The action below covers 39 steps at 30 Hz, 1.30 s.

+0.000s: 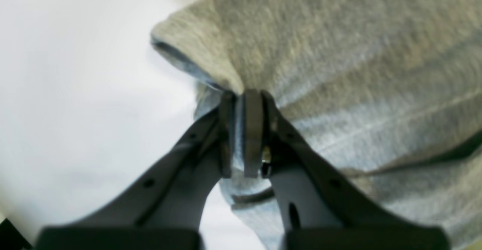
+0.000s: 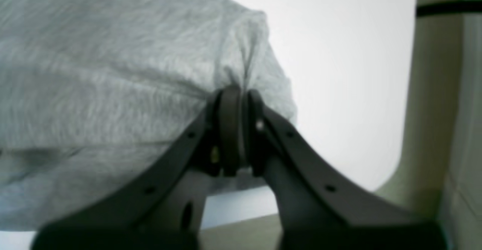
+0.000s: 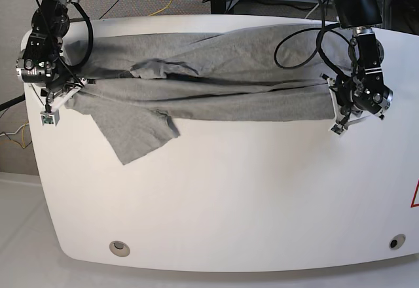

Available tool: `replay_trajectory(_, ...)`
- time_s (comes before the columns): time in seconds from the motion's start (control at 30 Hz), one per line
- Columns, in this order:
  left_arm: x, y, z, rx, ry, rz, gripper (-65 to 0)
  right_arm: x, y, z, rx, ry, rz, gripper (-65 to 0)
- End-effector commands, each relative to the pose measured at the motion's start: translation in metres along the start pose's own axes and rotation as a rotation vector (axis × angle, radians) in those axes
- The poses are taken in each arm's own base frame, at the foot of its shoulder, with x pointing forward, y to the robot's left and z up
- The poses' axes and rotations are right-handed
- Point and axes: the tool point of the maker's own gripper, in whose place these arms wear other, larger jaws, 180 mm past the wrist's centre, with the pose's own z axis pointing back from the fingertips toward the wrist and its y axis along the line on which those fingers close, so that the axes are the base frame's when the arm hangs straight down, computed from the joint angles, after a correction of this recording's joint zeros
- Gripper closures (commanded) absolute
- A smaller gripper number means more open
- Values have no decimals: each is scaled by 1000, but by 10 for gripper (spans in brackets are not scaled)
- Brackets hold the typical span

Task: Fold the T-shirt properly
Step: 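Lift and pull both pinched edges toward the arms, folding the shirt over, then hold the folded shirt edges with both grippers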

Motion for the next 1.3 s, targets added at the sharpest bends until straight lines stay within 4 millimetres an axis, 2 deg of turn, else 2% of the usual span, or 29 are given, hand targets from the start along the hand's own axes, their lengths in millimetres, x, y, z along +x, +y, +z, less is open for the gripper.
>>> replay_trajectory(0.0,5,18,9,49,-14,-5,-29,2,-6,3,-32,-15,3,-40)
replay_trajectory(0.23,1,18,8,48,-6,-4,-29,-13,-12,0,-75,24,17,-40)
replay_trajectory(0.37,-7,23,9,58,13,-10,-29,-19,-5,-3,-66,39,7,-40)
replay_trajectory(0.53,-10,22,8,55,18,-11,-29,-27,-6,-18,-71,76,-8,-40)
replay_trajectory(0.77,-19,14,4,39,36,-14,-29,-39,8,-43,-36,99,28,-40)
replay_trajectory(0.93,-21,12,3,33,41,-15,-29,-41,18,-47,-14,99,9,-40)
replay_trajectory(1.27,-20,7,2,25,39,-12,-29,-41,19,-48,-11,101,7,-40)
